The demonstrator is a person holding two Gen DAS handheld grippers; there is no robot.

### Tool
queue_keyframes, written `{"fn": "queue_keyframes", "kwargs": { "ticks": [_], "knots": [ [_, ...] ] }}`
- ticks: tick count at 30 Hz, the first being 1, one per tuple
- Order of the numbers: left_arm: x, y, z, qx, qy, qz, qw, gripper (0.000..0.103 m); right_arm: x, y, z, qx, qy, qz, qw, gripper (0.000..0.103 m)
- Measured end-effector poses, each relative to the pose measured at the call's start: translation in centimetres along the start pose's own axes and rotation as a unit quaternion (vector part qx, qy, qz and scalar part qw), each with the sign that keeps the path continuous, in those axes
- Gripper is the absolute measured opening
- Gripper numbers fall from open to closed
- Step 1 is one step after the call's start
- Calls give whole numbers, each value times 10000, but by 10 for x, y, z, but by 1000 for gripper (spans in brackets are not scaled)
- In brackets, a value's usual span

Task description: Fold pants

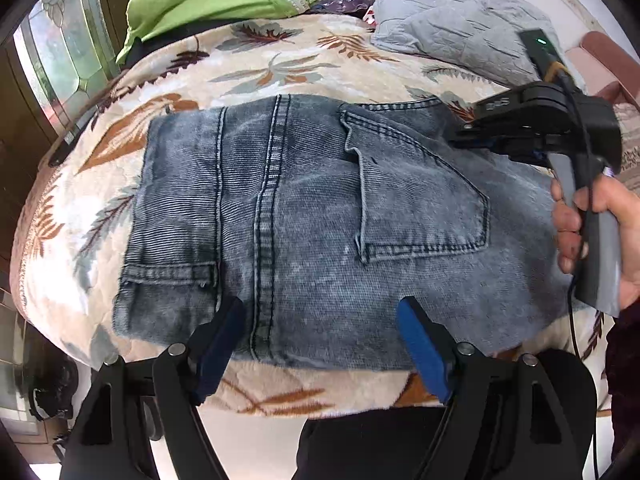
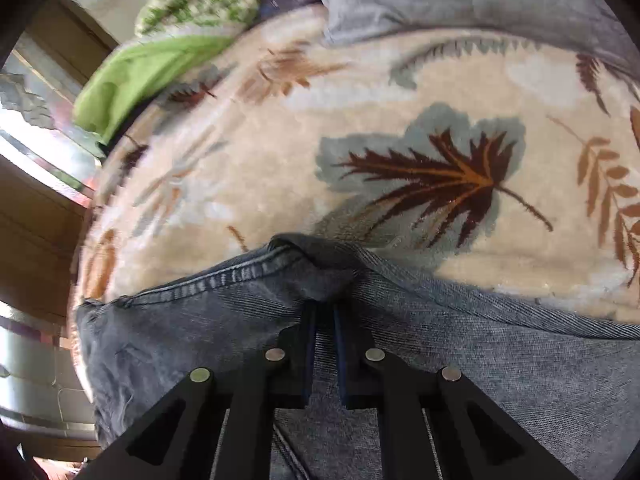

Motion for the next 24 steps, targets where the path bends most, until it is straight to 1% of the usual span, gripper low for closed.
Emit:
{"fn": "queue_keyframes", "kwargs": {
  "ticks": [1,2,3,6,8,9,11,13,15,17,18,19,20,21,22,24],
  "knots": [
    [0,4,1,29,-33,33,10000,80,-2,10,6,40,-124,92,9999,10],
    [0,7,2,40,-53,72,10000,80,-4,21,13,89,-191,224,9995,12],
    [2,12,5,21,-79,145,9999,80,-7,35,20,73,-166,363,9992,13],
    [6,15,14,18,-139,203,9997,80,-16,75,52,-319,-34,709,9970,13],
    [6,10,21,41,-253,135,9996,80,-25,104,88,-488,-274,874,9946,13],
    [4,3,24,132,-362,57,9992,80,-27,118,104,-551,-429,938,9931,13],
    [-2,-9,24,360,-467,-143,9982,81,-44,144,144,-697,-775,970,9898,13],
    [-2,-9,22,328,-432,-81,9985,82,-64,167,173,-785,-891,974,9881,13],
    [-4,-7,20,375,-531,-97,9978,83,-88,185,199,-957,-778,959,9877,13],
    [-6,-7,19,370,-635,-145,9972,84,-117,196,225,-1025,-885,895,9867,13],
    [-8,-7,18,370,-652,-200,9970,84,-131,203,245,-1084,-986,851,9855,13],
    [-9,-7,17,367,-640,-232,9970,84,-144,202,257,-1143,-1059,792,9846,13],
    [-9,-6,17,369,-611,-274,9971,84,-155,203,265,-1030,-1098,813,9853,13],
    [-8,-6,18,388,-594,-314,9970,84,-161,209,269,-744,-1135,1013,9856,13],
    [-7,-5,19,424,-582,-354,9968,84,-164,214,271,-617,-1191,1066,9852,13],
    [-1,0,22,559,-559,-343,9963,84,-161,221,270,-635,-1133,1109,9853,13]
  ]
}}
Point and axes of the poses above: each gripper's, at about its wrist camera, not at the fingertips, and y roughly against the way its jaws point, z to its right, x to its top, the point moved 7 cm from there along -y, roughly the way its jaws point, and after that the axes turned 1 degree about -y, right-handed, at the moved point
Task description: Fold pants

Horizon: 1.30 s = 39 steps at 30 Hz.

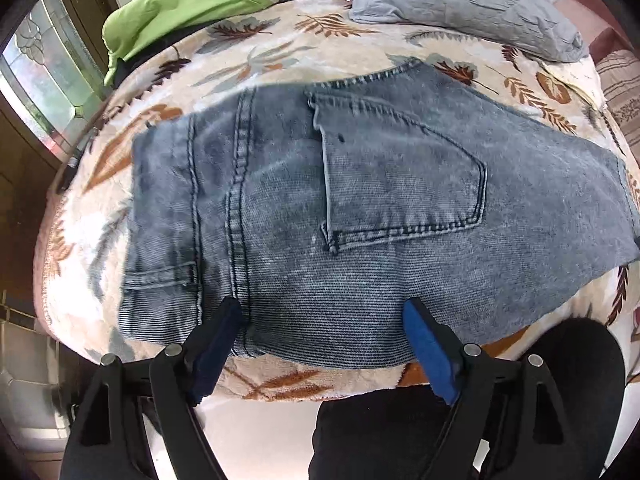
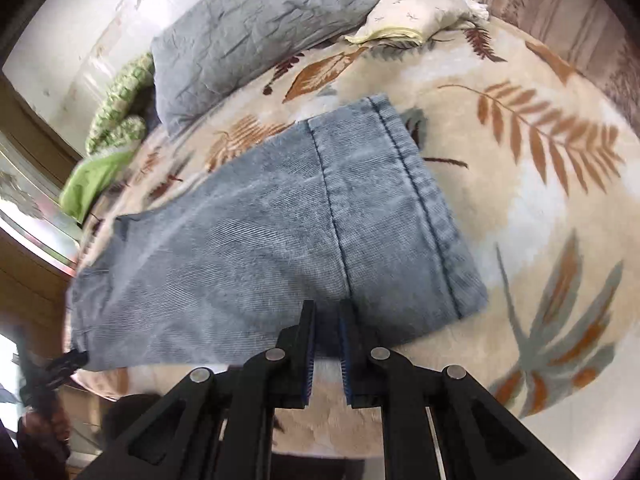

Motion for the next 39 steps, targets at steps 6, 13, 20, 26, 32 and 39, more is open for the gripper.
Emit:
{"fn": "queue_keyframes", "kwargs": {
  "ticks": [6,13,20,26,32,39],
  "knots": [
    [29,29,37,-87,-163,504,9986,84,45,9,-23,176,77,509,9985,13],
    [50,-1,116,-435,-658,293,9965,84,93,-38,-34,114,-335,543,9979,13],
    [54,-30,154,30,-1069,-53,9943,91,104,-83,-16,214,-636,56,9977,13],
    [59,-15,161,-101,-896,-175,9958,93,96,-38,11,817,-1022,473,9903,14],
    [72,7,226,-551,-1309,237,9896,93,63,15,56,1312,-1699,641,9746,26],
    [81,0,298,-628,-1791,258,9815,93,36,37,55,1350,-1547,755,9758,62]
  ]
}}
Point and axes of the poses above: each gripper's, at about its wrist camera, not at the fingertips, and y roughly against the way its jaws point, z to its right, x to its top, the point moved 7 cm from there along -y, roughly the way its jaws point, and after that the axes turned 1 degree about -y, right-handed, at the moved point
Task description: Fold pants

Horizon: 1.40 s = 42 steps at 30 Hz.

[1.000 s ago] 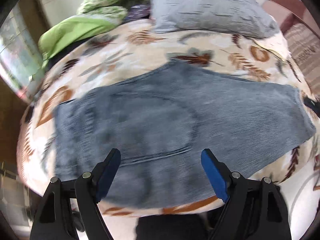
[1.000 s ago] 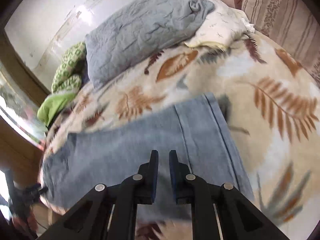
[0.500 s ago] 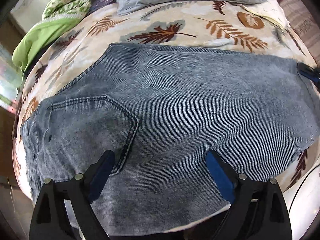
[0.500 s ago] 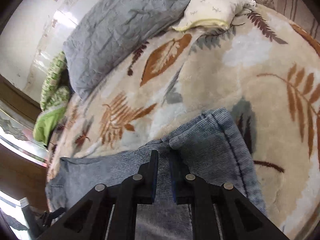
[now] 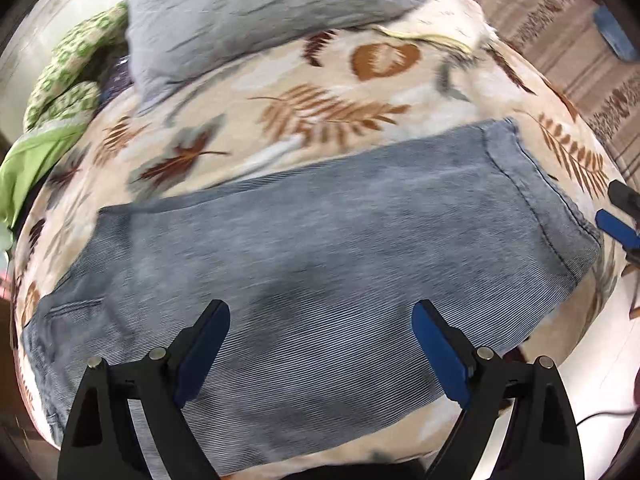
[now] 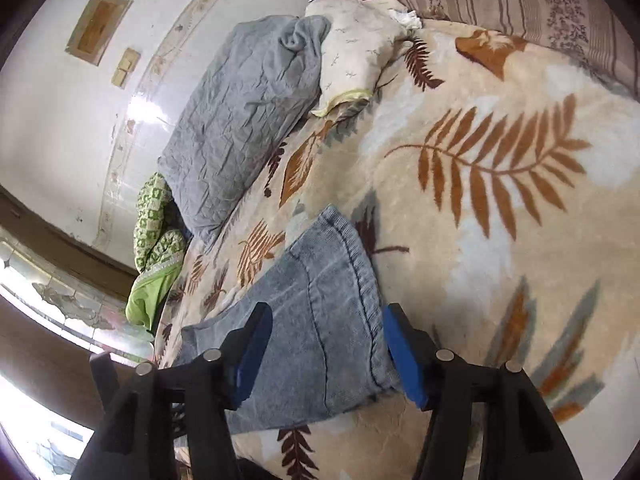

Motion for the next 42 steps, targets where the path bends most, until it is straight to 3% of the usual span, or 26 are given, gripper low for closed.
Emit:
{"fn": "queue_keyframes", "kwargs": {
  "ticks": [4,7,10,13,16,19,27,30,36,39,42],
  "knots": [
    [-9,-18,19,246,-321,-299,9987,93,-14,-13,7,-457,282,-162,9984,62],
    [-11,-16,18,164,-238,-262,9992,96,-21,-21,28,-1012,284,-326,9939,61],
    [-9,-12,12,28,-125,-389,9992,95,-17,-11,31,-568,-13,-277,9980,61],
    [2,-2,10,-241,174,-240,9993,95,-11,-2,36,-107,-428,-331,9985,61],
    [15,1,14,-387,282,-140,9988,95,-16,4,42,437,-971,-492,9931,61],
    [30,-5,24,-293,192,-86,9993,95,-30,7,46,829,-1369,-630,9851,62],
    [46,-46,52,190,-214,-326,9991,97,-52,-10,52,823,-1656,-820,9793,62],
    [48,-44,48,47,-72,-314,9995,98,-48,-15,52,886,-1716,-719,9785,62],
    [44,-26,25,-98,172,-290,9994,98,-35,-26,46,849,-1762,-500,9794,65],
    [33,-21,4,162,205,-447,9987,98,-30,-25,43,806,-1810,-413,9793,65],
    [22,-27,-15,114,502,-684,9963,98,-26,-16,43,308,-1432,-292,9888,65]
  ]
}}
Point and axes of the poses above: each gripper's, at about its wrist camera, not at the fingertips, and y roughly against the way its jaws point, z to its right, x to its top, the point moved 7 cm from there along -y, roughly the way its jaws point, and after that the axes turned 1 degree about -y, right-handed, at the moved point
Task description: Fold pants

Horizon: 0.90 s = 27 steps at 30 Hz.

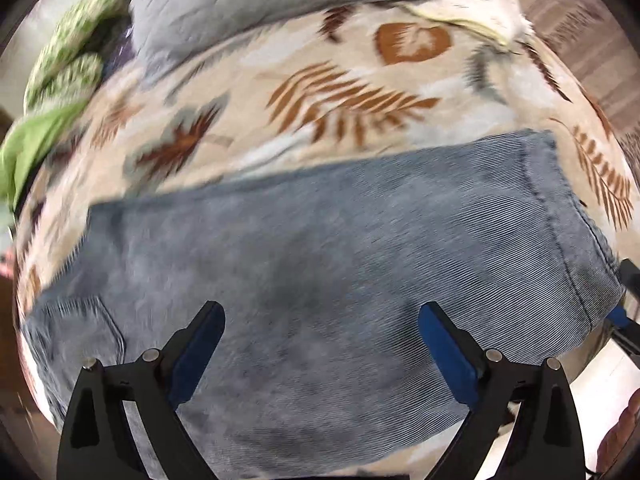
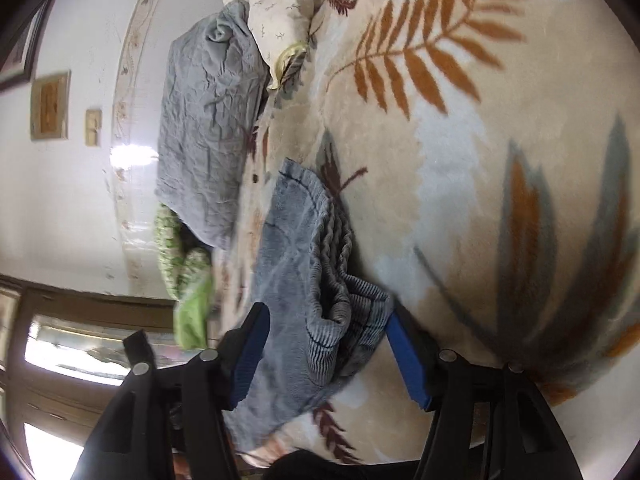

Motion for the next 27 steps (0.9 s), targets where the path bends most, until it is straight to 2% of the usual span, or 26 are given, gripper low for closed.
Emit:
{"fn": "queue_keyframes", "kwargs": {
  "ticks": [2,4,9,14,17,19,20,22,23,24,27],
  "knots": [
    [-5,-16,-6,105,18,-211,9997,98,9,10,1,-261,168,188,9993,65],
    [-7,-24,-8,56,123,-208,9997,103,20,16,-1,-444,321,258,9982,65],
    [-5,-23,-12,-60,103,-327,9994,103,22,-13,-3,-399,413,-577,9967,70],
    [-12,-20,-14,-326,94,-336,9989,103,22,-34,-18,-423,611,-806,9940,70],
    [-23,-13,-16,-398,121,1,9991,103,22,-52,-24,-470,713,-1067,9906,70],
    [-30,-9,-15,-423,-66,105,9990,103,25,-60,-27,-435,739,-1133,9898,68],
    [-32,-8,-16,-479,-165,68,9987,103,26,-61,-27,-454,709,-1139,9899,63],
    [-36,-3,-21,-547,-151,-61,9984,103,26,-61,-26,-530,720,-1117,9897,45],
    [-36,0,-27,-521,-72,-34,9986,103,25,-60,-24,-603,745,-1082,9895,28],
    [-36,3,-34,-446,20,-6,9990,103,25,-58,-22,-618,708,-1048,9900,21],
    [-35,10,-61,-219,300,59,9993,103,23,-54,-25,-494,590,-884,9931,19]
  ]
}}
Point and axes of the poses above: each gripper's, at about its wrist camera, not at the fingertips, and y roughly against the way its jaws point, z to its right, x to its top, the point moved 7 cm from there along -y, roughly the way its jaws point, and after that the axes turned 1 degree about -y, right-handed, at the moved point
